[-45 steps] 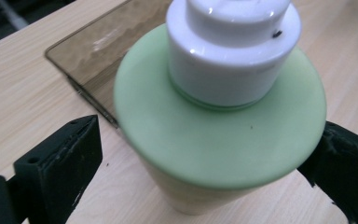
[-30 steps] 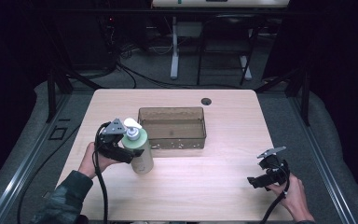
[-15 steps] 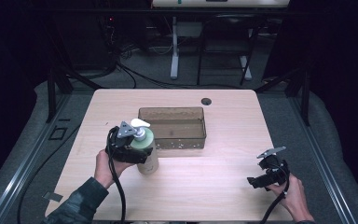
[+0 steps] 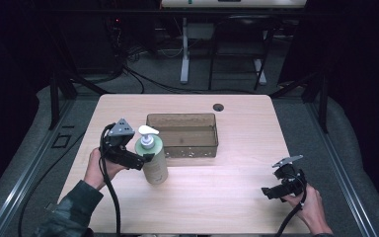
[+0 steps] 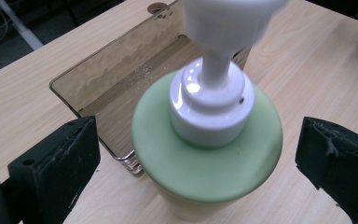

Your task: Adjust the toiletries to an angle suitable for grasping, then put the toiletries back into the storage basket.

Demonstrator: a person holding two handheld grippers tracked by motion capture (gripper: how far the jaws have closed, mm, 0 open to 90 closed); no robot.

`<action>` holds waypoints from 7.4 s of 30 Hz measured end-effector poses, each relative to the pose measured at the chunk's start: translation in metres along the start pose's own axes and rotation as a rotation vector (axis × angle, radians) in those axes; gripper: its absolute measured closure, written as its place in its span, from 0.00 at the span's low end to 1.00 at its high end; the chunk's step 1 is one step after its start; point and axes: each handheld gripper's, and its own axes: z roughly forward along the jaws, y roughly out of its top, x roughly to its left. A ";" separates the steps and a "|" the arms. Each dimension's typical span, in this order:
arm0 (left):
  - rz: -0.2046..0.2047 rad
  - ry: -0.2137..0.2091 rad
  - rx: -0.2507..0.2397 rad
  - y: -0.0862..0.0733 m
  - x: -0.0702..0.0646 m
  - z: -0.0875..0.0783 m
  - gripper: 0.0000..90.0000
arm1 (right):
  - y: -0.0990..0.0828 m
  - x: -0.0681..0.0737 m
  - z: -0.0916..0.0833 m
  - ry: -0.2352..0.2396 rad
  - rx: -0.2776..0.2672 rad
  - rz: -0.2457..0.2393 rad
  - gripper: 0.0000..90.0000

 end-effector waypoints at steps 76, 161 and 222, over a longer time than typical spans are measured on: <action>0.164 0.002 0.145 0.072 -0.006 -0.020 0.67 | -0.003 -0.005 -0.005 -0.032 -0.005 0.006 0.03; 0.242 0.029 0.318 0.137 0.007 -0.058 0.68 | -0.003 -0.005 -0.006 -0.032 -0.007 0.010 0.03; 0.194 0.092 0.340 0.197 0.041 -0.039 0.68 | -0.003 -0.005 -0.007 -0.039 -0.008 0.001 0.02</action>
